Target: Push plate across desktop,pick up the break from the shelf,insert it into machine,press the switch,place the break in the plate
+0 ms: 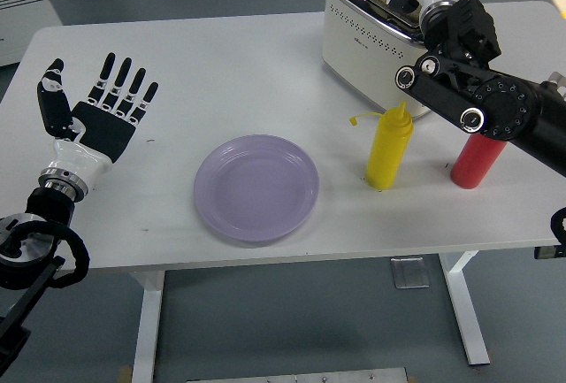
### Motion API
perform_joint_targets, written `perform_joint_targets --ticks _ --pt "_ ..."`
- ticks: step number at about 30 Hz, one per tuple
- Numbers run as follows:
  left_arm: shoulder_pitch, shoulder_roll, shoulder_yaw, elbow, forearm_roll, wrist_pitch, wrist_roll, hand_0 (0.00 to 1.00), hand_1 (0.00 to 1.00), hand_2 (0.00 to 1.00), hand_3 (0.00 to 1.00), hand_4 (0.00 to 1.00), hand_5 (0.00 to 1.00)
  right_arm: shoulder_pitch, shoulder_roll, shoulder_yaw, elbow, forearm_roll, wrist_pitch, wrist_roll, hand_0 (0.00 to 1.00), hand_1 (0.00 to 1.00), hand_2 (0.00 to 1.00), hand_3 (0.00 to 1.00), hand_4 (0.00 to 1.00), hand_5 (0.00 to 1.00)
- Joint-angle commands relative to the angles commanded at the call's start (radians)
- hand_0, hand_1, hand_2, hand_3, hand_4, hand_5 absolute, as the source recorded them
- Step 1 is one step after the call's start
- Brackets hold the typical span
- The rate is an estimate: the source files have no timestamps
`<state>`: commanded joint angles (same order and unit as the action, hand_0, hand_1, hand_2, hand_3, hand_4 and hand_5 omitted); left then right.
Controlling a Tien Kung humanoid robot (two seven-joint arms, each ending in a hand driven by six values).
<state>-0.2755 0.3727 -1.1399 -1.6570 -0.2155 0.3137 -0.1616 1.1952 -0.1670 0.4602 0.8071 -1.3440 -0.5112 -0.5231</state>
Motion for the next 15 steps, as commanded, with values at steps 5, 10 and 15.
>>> perform_joint_targets --ticks 5,10,15 --pt "0.0 0.0 0.002 0.0 -0.001 0.0 0.0 0.822 0.755 0.728 0.731 0.719 0.998 -0.002 -0.001 0.005 0.0 0.005 0.018 0.012 0.515 0.603 0.622 0.566 0.508 0.002" --pt "-0.001 0.0 0.005 0.0 -0.001 0.0 0.001 0.823 0.755 0.729 0.732 0.719 0.998 -0.003 -0.001 0.008 0.0 0.005 0.023 0.018 0.548 0.624 0.644 0.582 0.525 0.002" --pt "-0.001 -0.001 0.007 0.002 -0.004 0.001 0.002 0.822 0.755 0.728 0.732 0.718 0.998 -0.004 -0.001 0.01 0.0 0.011 0.03 0.024 0.57 0.641 0.664 0.601 0.541 0.002"
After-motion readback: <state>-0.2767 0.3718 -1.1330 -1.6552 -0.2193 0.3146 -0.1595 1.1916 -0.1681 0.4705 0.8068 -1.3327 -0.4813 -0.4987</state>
